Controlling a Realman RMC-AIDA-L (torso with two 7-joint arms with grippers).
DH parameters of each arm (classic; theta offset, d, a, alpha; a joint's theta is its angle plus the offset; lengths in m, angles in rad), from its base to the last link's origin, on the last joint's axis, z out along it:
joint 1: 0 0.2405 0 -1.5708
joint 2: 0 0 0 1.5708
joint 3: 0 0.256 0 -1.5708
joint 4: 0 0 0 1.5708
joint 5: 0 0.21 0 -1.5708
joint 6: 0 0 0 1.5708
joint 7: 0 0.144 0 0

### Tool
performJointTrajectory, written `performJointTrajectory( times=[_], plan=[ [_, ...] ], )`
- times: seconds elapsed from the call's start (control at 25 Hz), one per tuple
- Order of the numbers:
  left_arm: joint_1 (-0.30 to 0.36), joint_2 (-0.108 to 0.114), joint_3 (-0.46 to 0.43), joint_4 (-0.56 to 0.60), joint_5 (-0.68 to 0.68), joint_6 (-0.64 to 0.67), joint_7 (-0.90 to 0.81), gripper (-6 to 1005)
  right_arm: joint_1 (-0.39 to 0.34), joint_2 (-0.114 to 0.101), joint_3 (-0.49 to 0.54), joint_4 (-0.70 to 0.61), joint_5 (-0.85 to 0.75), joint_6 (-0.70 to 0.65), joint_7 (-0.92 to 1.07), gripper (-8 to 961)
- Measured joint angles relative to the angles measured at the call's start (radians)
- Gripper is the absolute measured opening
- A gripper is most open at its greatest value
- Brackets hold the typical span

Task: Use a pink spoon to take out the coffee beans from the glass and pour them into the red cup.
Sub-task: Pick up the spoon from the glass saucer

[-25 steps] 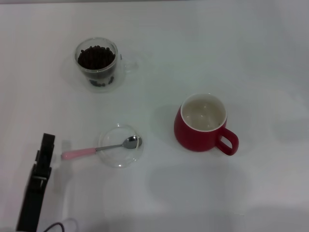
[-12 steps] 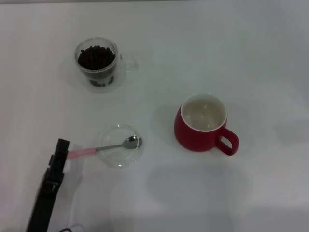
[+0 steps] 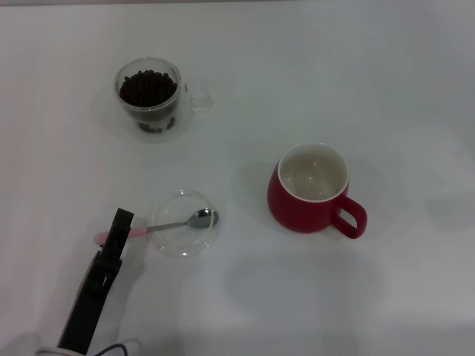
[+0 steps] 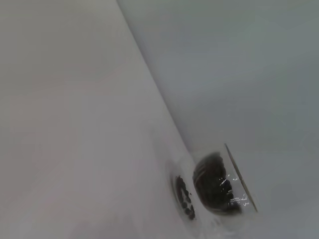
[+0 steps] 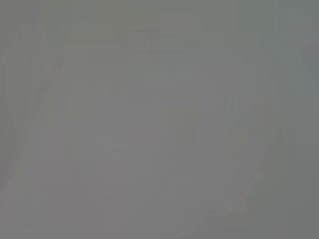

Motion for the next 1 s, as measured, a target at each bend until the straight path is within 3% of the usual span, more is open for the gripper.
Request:
performJointTrajectory(
  times=[0.72, 1.0],
  plan=[
    [-0.007, 0.000, -0.011, 0.014, 0.045, -0.007, 0.006, 671, -0.011, 0.006, 0.012, 0.000, 0.003, -0.012, 0.000, 873],
    [-0.012, 0.000, -0.011, 0.017, 0.047, -0.028, -0.008, 521, -0.018, 0.008, 0.023, 0.000, 0.002, -0.020, 0.000, 873]
  ],
)
